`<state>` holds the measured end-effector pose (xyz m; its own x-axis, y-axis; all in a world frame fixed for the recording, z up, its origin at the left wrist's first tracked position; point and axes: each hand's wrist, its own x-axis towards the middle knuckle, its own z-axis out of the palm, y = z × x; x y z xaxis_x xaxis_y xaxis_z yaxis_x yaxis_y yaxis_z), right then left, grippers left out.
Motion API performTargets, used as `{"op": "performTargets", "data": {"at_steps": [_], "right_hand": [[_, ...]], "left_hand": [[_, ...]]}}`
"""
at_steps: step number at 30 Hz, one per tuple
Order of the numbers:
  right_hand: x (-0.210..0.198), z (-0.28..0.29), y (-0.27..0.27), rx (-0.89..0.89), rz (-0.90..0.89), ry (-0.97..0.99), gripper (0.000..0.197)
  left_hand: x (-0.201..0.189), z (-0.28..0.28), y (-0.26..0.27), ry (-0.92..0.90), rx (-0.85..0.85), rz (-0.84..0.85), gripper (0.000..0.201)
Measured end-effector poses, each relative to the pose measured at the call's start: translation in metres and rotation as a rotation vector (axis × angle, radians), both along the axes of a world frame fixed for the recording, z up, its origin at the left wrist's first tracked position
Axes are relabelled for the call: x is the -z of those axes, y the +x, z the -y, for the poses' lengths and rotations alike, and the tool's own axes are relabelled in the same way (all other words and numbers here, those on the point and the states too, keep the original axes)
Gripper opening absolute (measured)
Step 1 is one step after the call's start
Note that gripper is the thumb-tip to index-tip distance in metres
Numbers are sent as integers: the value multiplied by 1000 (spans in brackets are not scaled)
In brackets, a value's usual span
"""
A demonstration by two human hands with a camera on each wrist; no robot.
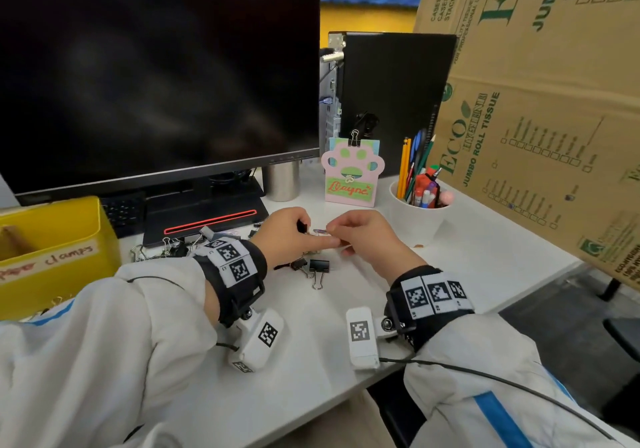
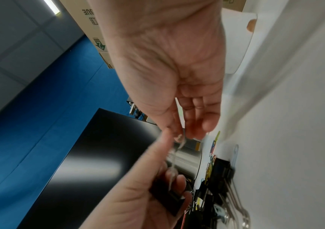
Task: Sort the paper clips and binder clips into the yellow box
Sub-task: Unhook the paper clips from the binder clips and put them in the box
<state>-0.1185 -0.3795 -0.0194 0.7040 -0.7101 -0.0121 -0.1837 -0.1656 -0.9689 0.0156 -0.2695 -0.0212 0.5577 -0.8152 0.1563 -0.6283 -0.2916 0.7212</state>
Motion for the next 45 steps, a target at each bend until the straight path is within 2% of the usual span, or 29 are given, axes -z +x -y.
{"op": "performTargets", "data": {"at_steps": [4,6,9,12,15,20,25,27,30,33,36,41,43,45], "right_hand": [[3,0,0,-27,-67,-11,10],[3,0,0,-104,-174,-84,19],[1,-7,3,-222,-363,-191,39],[2,-12,6,-254,-424,-298,45],[4,-13,9,-259,-444,-344,41],[8,-13,13,-227,-449,-371,21],[6,-16,11,-228,-343,-365,19],[3,-15,9,-193,-245,-312,18],[-4,-8,7,-72,-61,-146,17],[-1,6,3,119,-68,-72,13],[5,14,-3,217,-202,-192,11],[4,15,3,192,-419,-449,10],[0,12,4,223,-384,-516,12],[-4,7,2,125,-341,-501,18]], "left_hand": [[-4,-6,8,-82,-112,-126,62],[-7,-10,12,26,-73,-41,57],[-15,-17,12,286,125,138,35],[-19,-20,13,446,247,250,50],[-20,-20,14,538,262,343,47],[-19,-24,14,511,208,330,34],[-19,-31,14,388,162,288,29],[-19,-34,15,300,105,198,26],[-18,-39,16,173,27,-24,20],[-16,-46,18,150,-58,-135,15],[-14,-49,23,206,-126,-50,17],[-16,-49,26,448,-152,123,26],[-17,-49,24,488,-148,184,43],[-17,-50,23,518,-139,225,47]]}}
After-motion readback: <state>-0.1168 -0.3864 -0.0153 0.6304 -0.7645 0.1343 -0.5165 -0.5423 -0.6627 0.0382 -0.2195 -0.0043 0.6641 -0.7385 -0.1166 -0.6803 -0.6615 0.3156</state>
